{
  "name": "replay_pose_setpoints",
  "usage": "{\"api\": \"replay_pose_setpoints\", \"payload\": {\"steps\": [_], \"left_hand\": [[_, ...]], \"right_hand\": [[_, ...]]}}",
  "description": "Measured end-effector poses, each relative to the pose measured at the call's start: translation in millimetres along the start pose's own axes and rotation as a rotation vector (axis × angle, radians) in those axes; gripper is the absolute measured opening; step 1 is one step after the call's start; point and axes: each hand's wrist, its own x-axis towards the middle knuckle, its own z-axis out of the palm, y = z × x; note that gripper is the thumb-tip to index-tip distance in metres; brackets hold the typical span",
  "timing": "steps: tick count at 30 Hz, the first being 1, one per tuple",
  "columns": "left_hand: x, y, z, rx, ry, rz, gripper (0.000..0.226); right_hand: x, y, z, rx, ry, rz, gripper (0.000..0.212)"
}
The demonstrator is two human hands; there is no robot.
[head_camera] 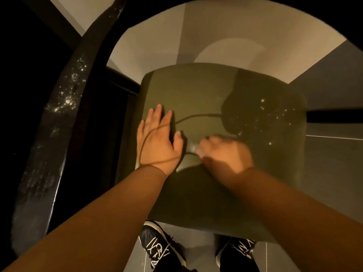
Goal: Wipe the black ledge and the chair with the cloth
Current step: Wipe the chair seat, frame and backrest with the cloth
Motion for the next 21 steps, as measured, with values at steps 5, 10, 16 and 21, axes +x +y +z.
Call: {"api": "replay_pose_setpoints", "payload": {"steps": [5, 10, 16, 21], "left_hand": [[22, 22, 15, 0.099, -0.066, 0.121, 0.071], [19, 21, 20, 0.128, -0.016, 0.117, 0.076], [18, 20, 22, 0.150, 0.011, 0.107, 0.077], [18, 18, 25, 0.138, 0.035, 0.139, 0.074]], "right_hand": [[53, 69, -27, -0.078, 0.255, 0.421, 0.036], [24, 10, -12, 0.008, 0.157, 0.257, 0.024], [44, 34, -21, 0.008, 0.112, 0.094, 0.033], [100, 81, -46, -0.038, 0.225, 0.435, 0.037]]}}
